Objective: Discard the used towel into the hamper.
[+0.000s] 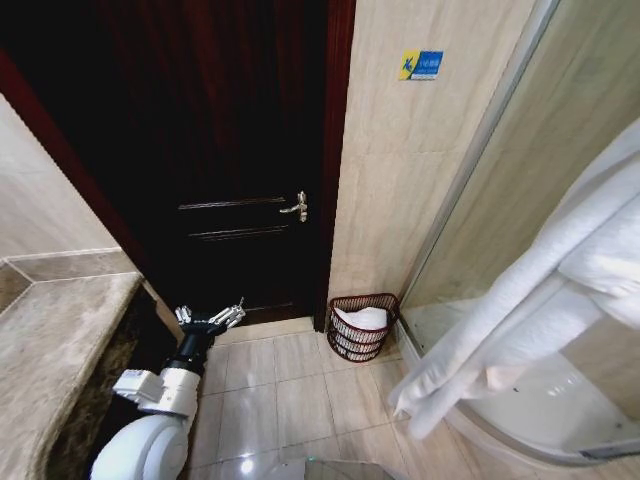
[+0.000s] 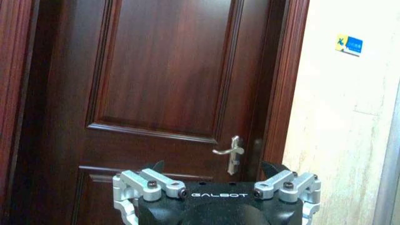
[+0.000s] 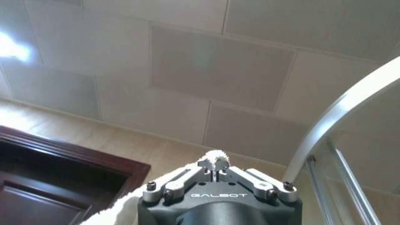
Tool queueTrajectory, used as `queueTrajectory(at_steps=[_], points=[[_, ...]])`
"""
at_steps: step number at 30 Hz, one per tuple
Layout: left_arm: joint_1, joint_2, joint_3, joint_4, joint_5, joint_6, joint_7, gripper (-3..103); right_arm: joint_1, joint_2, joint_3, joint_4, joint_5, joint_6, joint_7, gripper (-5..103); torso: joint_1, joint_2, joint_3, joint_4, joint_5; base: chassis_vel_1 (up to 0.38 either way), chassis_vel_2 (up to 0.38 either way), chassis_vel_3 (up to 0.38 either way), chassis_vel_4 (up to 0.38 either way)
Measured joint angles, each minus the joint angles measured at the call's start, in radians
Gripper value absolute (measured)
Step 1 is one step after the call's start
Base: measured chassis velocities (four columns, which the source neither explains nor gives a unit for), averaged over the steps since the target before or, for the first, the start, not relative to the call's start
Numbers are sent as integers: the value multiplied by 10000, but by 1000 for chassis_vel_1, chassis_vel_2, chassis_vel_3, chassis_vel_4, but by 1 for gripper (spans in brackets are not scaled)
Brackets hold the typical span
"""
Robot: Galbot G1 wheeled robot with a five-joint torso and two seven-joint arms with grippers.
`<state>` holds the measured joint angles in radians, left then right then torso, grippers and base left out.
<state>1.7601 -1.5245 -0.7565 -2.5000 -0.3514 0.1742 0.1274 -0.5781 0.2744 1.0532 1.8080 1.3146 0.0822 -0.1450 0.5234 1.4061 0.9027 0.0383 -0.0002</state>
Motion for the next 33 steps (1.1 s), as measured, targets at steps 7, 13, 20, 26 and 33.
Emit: queueTrajectory(at_steps=[7,13,20,26,33], points=[[-1,0,0,0,0,0,0,100,-451,502,303,645,-256,-18,-11,2,-3,-10,-2,-1,5,0,0,0,0],[-2,0,0,0,0,0,0,100,-569,714,464,938,-663,-21,102,2,-54,-112,-57,1,0,17,33,19,15],[-2,0,0,0,0,0,0,100,-652,784,652,1036,-922,-14,174,2,-103,-221,-120,-1,1,53,48,53,68],[-1,0,0,0,0,0,0,100,-725,962,749,1187,-1225,-137,259,2,-128,-269,-139,4,2,86,70,84,78],[-1,0,0,0,0,0,0,100,-720,1079,742,1330,-1277,-183,518,2,-129,-271,-139,-1,1,50,53,24,9]])
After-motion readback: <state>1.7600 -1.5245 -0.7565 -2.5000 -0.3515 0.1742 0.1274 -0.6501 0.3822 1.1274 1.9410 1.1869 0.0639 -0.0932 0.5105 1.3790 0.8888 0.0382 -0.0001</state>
